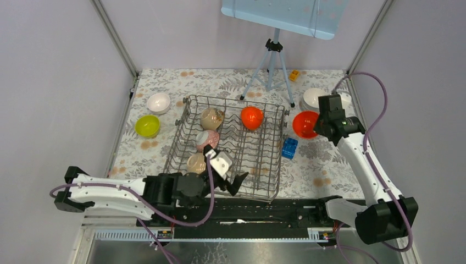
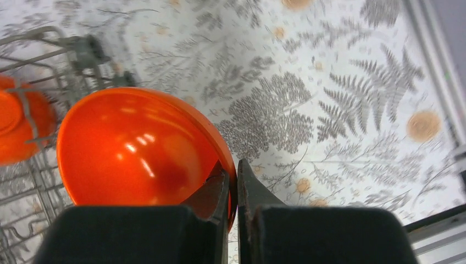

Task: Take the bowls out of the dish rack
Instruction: Place the bowl at the center of the board.

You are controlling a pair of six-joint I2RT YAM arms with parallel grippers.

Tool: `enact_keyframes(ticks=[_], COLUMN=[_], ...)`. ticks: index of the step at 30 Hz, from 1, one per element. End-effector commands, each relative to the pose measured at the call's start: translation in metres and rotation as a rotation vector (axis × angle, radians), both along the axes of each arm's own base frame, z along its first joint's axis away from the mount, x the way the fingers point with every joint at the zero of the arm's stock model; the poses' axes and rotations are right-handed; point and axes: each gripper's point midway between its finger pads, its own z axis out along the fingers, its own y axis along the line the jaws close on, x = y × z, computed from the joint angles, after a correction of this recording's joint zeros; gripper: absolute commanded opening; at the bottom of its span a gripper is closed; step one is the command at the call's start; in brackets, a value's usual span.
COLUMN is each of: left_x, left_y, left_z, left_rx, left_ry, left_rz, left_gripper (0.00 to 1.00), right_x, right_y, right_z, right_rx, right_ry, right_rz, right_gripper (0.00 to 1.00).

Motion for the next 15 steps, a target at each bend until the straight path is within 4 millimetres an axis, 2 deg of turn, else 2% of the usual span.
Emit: enact_keyframes(ticks=[1,5,7,15], left_x=[0.014,0.017,0.018,0.013], left_y=[-0.013,-0.013,-0.009,0.005], left_z=[0.004,-0.02,-0.033,-0.058], left_rx=[-0.25,-0.258,-0.262,-0.325], left_ry=[0.262,0.372,0.411,0.538], left_rz=[0.137,0.226,0.268,0.317], left_gripper=[0.99,0.99,0.99,0.99], right_x=[0.01,0.006,0.005,0.012], right_y=[-0.021,-0.051,-0.06,-0.094], right_z=[-0.019,-0.048,-0.06,-0.079], right_rx=[0.218,0.269,0.308,0.294], right_ry=[-0.092,-0.089,-0.093,-0.103], right_rz=[-0.211,-0.385,-0.448,-0.603], right_gripper=[0.0,0.0,0.0,0.0])
